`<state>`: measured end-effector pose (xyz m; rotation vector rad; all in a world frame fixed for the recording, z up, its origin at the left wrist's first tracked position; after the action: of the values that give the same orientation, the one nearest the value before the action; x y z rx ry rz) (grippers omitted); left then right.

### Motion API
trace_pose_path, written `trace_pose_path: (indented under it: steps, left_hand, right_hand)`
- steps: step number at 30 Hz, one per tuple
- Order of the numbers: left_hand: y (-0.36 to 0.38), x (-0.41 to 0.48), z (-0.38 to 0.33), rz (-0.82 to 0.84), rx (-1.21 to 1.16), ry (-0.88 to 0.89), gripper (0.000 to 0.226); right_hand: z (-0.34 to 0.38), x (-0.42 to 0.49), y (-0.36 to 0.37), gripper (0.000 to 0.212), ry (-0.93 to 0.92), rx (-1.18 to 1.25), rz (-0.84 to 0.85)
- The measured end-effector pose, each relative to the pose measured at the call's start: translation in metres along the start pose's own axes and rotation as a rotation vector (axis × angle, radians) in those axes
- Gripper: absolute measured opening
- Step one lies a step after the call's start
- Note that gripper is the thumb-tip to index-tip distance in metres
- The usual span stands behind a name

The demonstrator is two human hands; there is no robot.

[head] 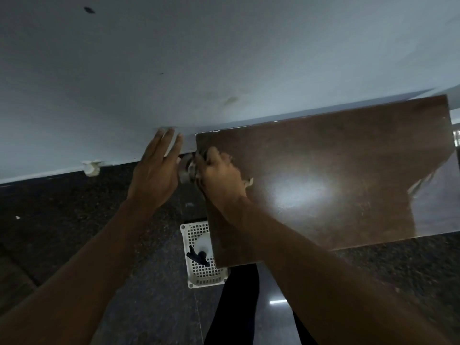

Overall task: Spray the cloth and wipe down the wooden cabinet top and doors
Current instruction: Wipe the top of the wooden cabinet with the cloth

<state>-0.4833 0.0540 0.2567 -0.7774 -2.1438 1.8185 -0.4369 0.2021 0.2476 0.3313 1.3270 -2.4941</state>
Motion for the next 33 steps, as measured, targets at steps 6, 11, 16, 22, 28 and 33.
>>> trace_pose_path:
  steps: [6,11,16,22,28,33]
  left_hand:
    - [0.001,0.004,-0.011,0.085,-0.045,0.091,0.052]
    - [0.001,0.008,-0.031,0.071,-0.096,0.165,0.052]
    - [-0.003,0.017,-0.052,0.063,-0.131,0.231,0.053]
    - [0.012,0.034,-0.087,0.216,-0.084,0.314,0.066]
    - [0.044,0.039,-0.126,0.545,0.001,0.286,0.122]
    - [0.056,0.046,-0.16,0.657,0.029,0.231,0.14]
  right_hand:
    - [-0.033,-0.041,-0.015,0.051,-0.137,-0.08,0.125]
    - [-0.078,-0.002,-0.057,0.03,0.165,-0.054,-0.176]
    - [-0.042,0.004,-0.03,0.013,0.128,-0.019,-0.169]
    - [-0.038,-0.08,0.001,0.047,-0.088,-0.078,0.074]
    - [-0.161,-0.147,-0.049,0.011,0.144,-0.185,-0.129]
    - [-0.211,-0.181,-0.072,0.045,0.512,-0.018,-0.345]
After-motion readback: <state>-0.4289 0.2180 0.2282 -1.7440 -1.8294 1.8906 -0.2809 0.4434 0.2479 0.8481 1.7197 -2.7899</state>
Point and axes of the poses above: each hand's wrist, its own x-axis towards the middle knuckle, its own y-axis out of the palm, z = x × y, the point moved 4 cm from there along x, towards the middle knuckle, and after that the axes turned 5 degrees about z, right-handed, at the moved point
